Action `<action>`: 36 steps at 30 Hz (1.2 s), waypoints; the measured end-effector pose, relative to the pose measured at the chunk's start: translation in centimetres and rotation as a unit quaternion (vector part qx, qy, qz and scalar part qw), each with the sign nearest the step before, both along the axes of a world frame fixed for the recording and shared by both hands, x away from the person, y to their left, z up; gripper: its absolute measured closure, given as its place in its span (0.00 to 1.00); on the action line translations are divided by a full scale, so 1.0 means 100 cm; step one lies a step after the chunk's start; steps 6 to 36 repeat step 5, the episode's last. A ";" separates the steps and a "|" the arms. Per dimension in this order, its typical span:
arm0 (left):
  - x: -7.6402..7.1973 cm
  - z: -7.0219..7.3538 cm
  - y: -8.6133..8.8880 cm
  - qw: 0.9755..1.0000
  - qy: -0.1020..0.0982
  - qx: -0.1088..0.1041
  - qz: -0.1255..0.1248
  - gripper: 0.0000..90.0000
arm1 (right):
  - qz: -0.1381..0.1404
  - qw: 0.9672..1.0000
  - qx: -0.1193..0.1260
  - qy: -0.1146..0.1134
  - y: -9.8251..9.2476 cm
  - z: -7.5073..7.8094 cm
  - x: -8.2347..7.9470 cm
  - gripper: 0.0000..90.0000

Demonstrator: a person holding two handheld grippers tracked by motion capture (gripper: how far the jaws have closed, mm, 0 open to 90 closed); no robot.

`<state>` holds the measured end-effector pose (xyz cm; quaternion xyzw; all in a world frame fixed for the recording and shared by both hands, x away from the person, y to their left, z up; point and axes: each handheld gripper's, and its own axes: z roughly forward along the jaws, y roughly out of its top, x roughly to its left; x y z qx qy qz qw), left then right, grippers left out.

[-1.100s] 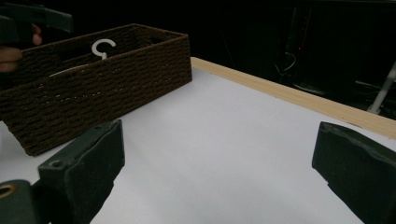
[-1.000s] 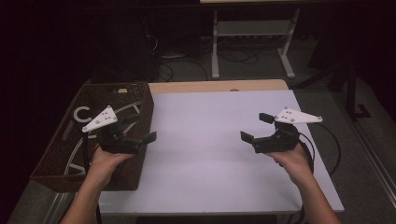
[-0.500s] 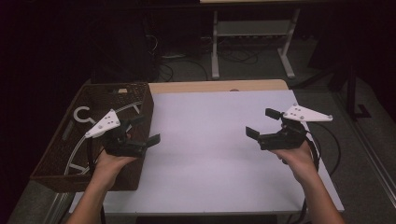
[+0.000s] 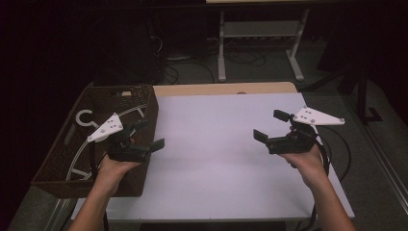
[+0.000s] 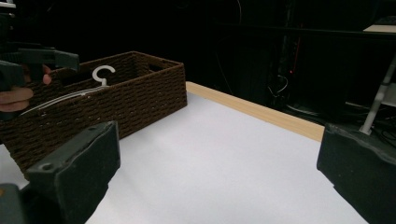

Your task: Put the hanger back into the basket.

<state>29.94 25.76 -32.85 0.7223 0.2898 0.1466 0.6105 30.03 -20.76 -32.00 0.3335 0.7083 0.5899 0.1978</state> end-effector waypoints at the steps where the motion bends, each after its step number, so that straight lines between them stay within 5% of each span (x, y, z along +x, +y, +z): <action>1: 0.000 0.000 0.000 1.000 0.000 -0.001 0.000 0.02 | 0.000 1.000 0.000 0.000 0.000 0.000 0.000 0.00; 36: 0.000 0.000 0.000 1.000 -0.001 0.001 0.000 0.02 | 0.001 1.000 0.000 -0.003 0.000 0.001 -0.001 0.00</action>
